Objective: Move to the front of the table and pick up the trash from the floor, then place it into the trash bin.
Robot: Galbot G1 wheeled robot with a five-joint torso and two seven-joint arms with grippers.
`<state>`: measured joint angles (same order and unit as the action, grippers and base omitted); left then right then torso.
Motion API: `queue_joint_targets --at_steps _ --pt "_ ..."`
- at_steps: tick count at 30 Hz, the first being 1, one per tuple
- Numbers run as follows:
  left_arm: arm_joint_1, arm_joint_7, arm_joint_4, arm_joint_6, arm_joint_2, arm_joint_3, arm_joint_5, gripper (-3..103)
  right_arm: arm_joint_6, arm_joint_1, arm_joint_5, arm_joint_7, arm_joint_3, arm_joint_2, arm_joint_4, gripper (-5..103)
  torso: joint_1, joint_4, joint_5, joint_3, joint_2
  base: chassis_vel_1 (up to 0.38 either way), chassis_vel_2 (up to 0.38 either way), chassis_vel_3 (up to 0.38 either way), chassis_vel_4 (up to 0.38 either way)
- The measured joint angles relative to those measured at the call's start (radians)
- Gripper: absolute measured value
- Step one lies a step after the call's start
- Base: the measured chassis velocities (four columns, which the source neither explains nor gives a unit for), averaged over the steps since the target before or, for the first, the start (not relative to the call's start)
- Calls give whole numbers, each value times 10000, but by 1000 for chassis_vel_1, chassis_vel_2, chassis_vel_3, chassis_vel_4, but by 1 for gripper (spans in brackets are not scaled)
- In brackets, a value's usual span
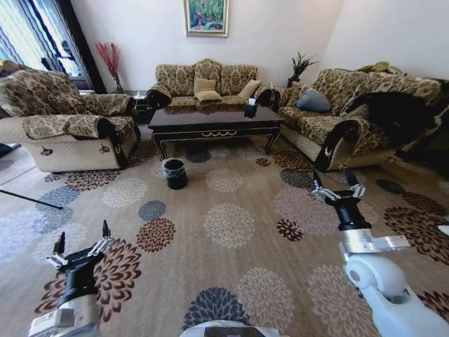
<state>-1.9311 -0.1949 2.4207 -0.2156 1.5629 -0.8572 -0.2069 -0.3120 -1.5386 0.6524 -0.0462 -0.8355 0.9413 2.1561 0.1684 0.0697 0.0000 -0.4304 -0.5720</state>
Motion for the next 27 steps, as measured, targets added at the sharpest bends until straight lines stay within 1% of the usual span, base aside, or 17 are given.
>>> queue_joint_targets --at_steps 1,2,4,14,27 --pt "0 0 0 -1 0 0 0 100 0 0 0 0 0 0 -1 100 26 0 0 -45 -68 0 0 0 0" --pt "0 0 0 0 0 0 0 100 0 0 0 0 0 0 0 100 87 0 0 -135 -222 0 0 0 0" --pt "0 0 0 0 0 0 0 100 0 0 0 0 0 0 0 100 140 0 0 -218 -356 0 0 0 0" --pt "0 0 0 0 0 0 0 100 0 0 0 0 0 0 -1 100 297 0 0 -426 -725 0 0 0 0" --pt "0 0 0 0 0 0 0 100 0 0 0 0 0 0 0 100 539 0 -1 -790 -1327 0 0 0 0"
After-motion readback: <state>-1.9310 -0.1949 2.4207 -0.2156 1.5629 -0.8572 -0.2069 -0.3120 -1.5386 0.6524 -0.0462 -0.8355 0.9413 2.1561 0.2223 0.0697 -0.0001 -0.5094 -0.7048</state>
